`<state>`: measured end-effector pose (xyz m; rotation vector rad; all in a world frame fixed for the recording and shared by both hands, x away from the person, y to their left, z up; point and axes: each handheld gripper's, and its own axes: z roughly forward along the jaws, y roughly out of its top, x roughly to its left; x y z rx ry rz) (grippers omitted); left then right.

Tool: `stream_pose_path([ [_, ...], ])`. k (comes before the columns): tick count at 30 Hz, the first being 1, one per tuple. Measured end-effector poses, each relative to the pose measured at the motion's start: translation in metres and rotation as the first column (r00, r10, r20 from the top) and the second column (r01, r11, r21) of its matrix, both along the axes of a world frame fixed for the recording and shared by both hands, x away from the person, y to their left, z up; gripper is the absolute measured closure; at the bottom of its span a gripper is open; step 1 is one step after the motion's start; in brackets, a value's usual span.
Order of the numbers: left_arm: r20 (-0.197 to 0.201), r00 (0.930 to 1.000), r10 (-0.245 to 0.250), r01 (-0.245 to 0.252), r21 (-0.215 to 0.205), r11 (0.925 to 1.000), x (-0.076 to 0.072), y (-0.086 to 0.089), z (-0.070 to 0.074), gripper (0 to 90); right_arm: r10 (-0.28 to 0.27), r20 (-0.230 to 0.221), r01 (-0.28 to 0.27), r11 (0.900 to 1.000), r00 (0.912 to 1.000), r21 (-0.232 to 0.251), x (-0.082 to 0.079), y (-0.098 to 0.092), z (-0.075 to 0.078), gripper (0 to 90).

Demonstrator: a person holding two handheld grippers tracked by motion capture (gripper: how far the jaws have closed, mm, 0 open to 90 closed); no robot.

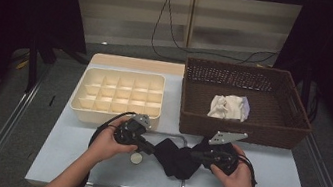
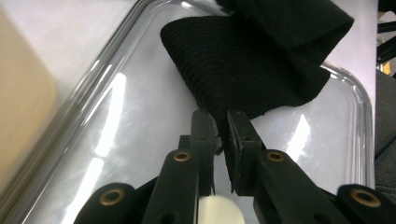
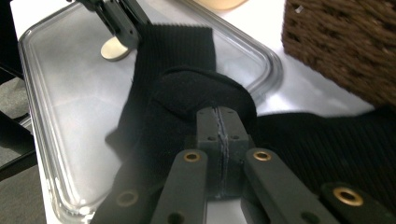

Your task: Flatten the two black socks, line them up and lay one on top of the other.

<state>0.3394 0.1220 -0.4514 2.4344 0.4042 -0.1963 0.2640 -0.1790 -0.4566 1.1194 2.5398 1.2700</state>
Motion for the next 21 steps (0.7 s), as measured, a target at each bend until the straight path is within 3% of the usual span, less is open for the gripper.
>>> stream_pose_path([
  [2,-0.001,0.9997,0.026,-0.026,0.005,0.9997,0.0,0.003,0.001,82.5,0.0,0.003,0.0,1.0,1.0,0.007,-0.002,-0.006,-0.002,89.3],
  [3,0.001,1.0,0.003,-0.003,0.004,1.0,0.001,0.005,0.001,82.5,-0.003,-0.003,0.003,1.0,1.0,0.005,-0.004,-0.009,-0.003,89.3],
  [6,-0.008,0.9994,0.033,-0.033,-0.004,0.9994,0.001,0.007,0.001,82.4,-0.012,-0.008,0.012,1.0,0.9999,0.011,-0.006,-0.014,-0.004,89.2],
  [11,-0.017,0.9991,0.039,-0.04,-0.011,0.9992,0.001,0.01,0.0,82.4,-0.027,-0.009,0.027,1.0,0.9996,0.01,-0.01,-0.022,-0.007,89.2],
  [12,-0.007,0.9991,0.042,-0.042,0.008,0.9991,0.001,0.01,0.001,82.4,-0.028,-0.009,0.028,1.0,0.9996,0.011,-0.01,-0.023,-0.007,89.2],
  [15,-0.016,0.9992,0.035,-0.036,-0.01,0.9993,0.001,0.01,0.0,82.4,-0.036,-0.017,0.036,0.999,0.9992,0.008,-0.011,-0.026,-0.009,88.8],
  [17,-0.003,0.9991,0.043,-0.043,0.015,0.999,0.001,0.011,0.0,82.4,-0.041,-0.027,0.041,0.999,0.9988,0.006,-0.011,-0.028,-0.011,89.4],
  [18,0.0,0.9998,0.022,-0.022,0.032,0.9993,0.002,0.013,0.001,82.4,-0.042,-0.026,0.042,0.999,0.9988,0.002,-0.011,-0.029,-0.012,89.8],
  [19,-0.013,0.9995,0.028,-0.027,0.007,0.9996,0.002,0.013,-0.001,82.4,-0.041,-0.028,0.041,0.999,0.9987,-0.004,-0.011,-0.03,-0.013,90.0],
  [21,-0.021,0.9989,0.042,-0.042,0.003,0.9991,0.001,0.013,-0.002,82.3,-0.046,-0.029,0.046,0.999,0.9985,-0.021,-0.012,-0.032,-0.013,90.0],
])
